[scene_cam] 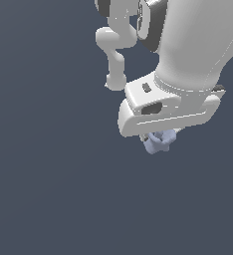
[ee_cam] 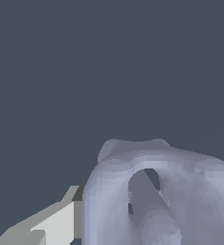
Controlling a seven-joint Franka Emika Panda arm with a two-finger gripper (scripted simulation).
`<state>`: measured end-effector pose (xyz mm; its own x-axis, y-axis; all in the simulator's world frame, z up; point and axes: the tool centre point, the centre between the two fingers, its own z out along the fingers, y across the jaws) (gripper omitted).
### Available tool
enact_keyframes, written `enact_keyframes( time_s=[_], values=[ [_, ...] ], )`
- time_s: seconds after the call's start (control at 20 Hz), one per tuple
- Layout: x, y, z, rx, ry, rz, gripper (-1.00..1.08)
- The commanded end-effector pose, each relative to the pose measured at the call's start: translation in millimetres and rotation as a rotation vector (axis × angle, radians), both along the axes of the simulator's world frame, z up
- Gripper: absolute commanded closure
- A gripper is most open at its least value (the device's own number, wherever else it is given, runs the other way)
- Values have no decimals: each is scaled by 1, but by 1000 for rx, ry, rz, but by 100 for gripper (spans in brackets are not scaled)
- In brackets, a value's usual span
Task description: Pick up the object and move it to a goal position.
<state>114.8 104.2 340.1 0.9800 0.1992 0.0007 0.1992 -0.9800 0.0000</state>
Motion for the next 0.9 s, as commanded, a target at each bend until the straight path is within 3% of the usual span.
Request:
enact_keyframes(
  time_s=[0.0,0.85],
  values=[
    [3,5,9,0,1,0,108],
    [11,15,29,0,1,0,108]
  ],
)
